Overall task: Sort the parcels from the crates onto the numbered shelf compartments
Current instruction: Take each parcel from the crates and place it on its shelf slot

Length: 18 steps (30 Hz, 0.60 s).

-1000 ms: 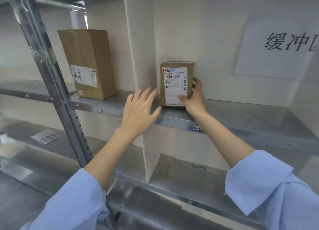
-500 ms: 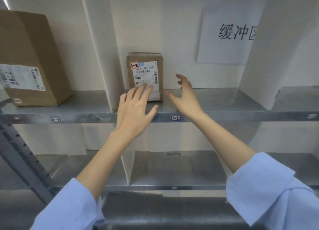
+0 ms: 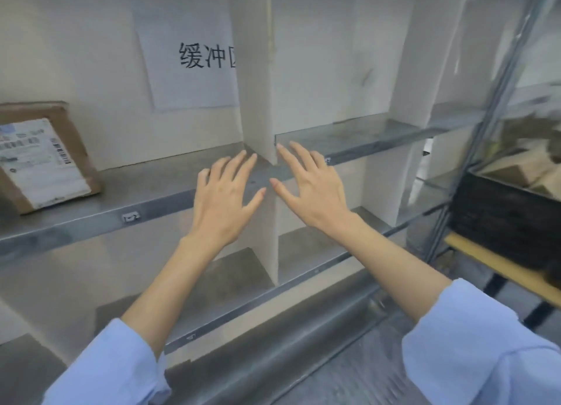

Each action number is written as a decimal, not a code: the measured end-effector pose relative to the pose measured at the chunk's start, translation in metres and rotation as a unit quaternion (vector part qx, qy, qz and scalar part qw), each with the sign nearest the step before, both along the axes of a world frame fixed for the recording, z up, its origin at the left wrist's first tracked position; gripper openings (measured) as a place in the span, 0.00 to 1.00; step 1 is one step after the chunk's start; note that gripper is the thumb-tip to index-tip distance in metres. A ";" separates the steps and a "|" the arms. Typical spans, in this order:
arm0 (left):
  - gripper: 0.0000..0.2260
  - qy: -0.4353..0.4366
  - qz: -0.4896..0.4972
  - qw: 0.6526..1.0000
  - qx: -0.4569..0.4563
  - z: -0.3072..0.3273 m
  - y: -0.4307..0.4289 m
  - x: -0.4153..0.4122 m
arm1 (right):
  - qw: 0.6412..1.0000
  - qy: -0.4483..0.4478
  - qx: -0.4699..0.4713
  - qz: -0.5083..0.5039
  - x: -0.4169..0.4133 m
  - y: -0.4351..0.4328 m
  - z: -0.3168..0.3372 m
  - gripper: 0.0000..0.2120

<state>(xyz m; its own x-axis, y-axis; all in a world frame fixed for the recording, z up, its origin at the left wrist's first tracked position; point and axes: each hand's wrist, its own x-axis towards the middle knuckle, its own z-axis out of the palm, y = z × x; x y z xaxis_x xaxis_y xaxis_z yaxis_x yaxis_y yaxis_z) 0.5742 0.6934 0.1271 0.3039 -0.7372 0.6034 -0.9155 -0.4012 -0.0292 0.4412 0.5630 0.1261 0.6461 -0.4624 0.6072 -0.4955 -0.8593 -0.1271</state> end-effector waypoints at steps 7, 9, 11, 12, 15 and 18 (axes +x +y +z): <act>0.27 0.024 -0.109 0.994 0.011 -0.016 -0.114 -0.139 | 0.991 0.040 0.009 -0.127 -0.172 -0.086 -0.011 0.32; 0.27 0.033 -0.129 0.991 0.018 -0.023 -0.141 -0.173 | 0.986 0.053 0.015 -0.155 -0.213 -0.104 -0.016 0.32; 0.27 0.041 -0.159 0.986 0.025 -0.030 -0.173 -0.218 | 0.980 0.064 0.025 -0.189 -0.268 -0.126 -0.022 0.32; 0.27 0.047 -0.175 0.983 0.028 -0.033 -0.189 -0.242 | 0.976 0.066 0.028 -0.204 -0.296 -0.136 -0.025 0.32; 0.27 0.049 -0.213 0.975 0.042 -0.040 -0.231 -0.309 | 0.965 0.061 0.033 -0.252 -0.372 -0.163 -0.030 0.31; 0.27 0.041 -0.253 0.965 0.053 -0.044 -0.267 -0.365 | 0.953 0.049 0.042 -0.296 -0.436 -0.183 -0.037 0.31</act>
